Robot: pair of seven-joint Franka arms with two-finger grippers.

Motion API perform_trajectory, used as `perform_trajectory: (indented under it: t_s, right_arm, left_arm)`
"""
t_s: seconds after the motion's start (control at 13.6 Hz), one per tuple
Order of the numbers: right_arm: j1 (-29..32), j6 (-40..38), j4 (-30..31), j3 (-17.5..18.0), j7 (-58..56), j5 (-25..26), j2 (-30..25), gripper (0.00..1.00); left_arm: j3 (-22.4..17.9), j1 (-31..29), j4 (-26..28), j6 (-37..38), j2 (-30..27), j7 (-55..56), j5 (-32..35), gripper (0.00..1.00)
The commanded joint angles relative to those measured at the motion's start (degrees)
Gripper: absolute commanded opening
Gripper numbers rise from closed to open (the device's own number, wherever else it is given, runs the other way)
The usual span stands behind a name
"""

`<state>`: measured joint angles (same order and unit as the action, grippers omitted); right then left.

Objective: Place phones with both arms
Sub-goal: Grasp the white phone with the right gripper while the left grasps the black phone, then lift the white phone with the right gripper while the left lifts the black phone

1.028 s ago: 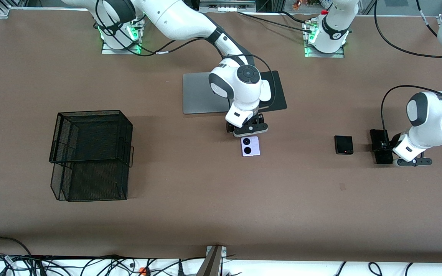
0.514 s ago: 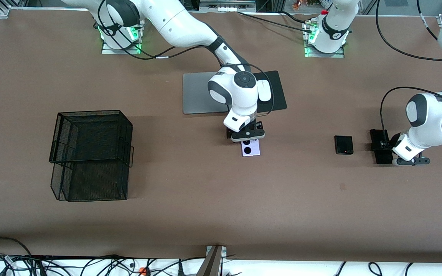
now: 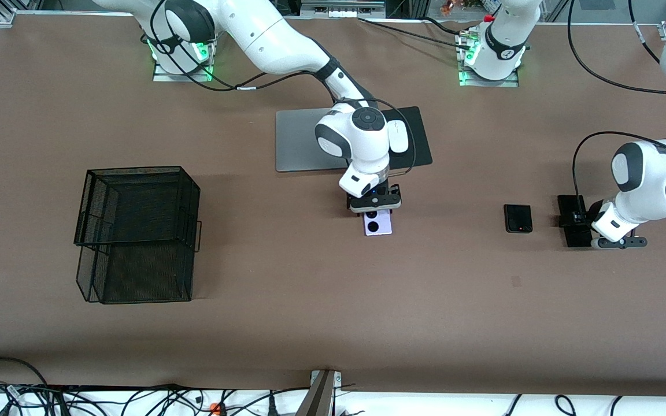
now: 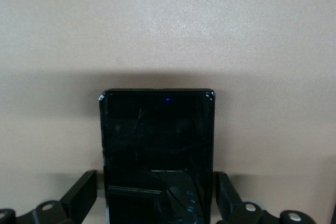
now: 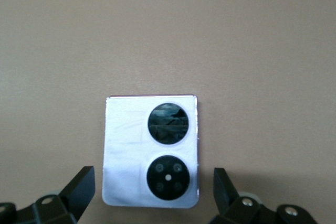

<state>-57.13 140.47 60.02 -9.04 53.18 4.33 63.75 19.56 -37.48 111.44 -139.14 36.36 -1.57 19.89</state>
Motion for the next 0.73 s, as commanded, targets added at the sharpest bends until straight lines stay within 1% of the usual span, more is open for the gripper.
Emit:
perform_trajectory:
  t_s: [0.0,0.07,0.15,0.22,0.37,0.51,0.59,0.66]
  right_arm:
    - [-0.4,0.3,-2.1,-0.6,1.8,1.0,1.4,1.0]
    - [-0.4,0.8,-2.1,-0.7,1.7,1.1,1.9,1.0]
    - [-0.4,1.8,-2.1,-0.7,1.8,1.2,2.4,1.0]
    - [-0.5,2.5,-2.1,-0.8,1.7,1.5,3.0,1.0]
    - [-0.6,2.6,-2.1,-0.7,1.7,3.5,3.0,1.0]
    - [-0.6,2.6,-2.1,-0.7,1.7,3.6,3.1,1.0]
    - [-0.5,2.6,-2.1,-0.7,1.5,3.6,3.1,0.97]
    - [-0.5,2.5,-2.1,-0.7,1.3,3.6,3.1,0.8]
  left_arm:
    - [0.8,-0.9,0.4,-0.5,0.2,-0.7,1.2,0.72]
    - [0.8,-0.8,0.4,-0.4,0.2,-0.7,1.2,0.46]
    - [0.8,-0.8,0.4,-0.3,0.2,-0.8,1.2,0.29]
    - [0.8,-0.8,0.3,-0.3,0.2,-0.7,1.2,0.25]
    - [0.8,-0.8,0.2,-0.3,0.1,-0.8,1.2,0.26]
    - [0.8,-0.8,0.1,0.0,-0.1,-0.8,1.2,0.26]
    - [0.9,-0.8,0.0,0.0,-0.1,-0.8,1.2,0.26]
    - [0.9,-0.8,0.0,0.1,-0.1,-0.8,1.2,0.26]
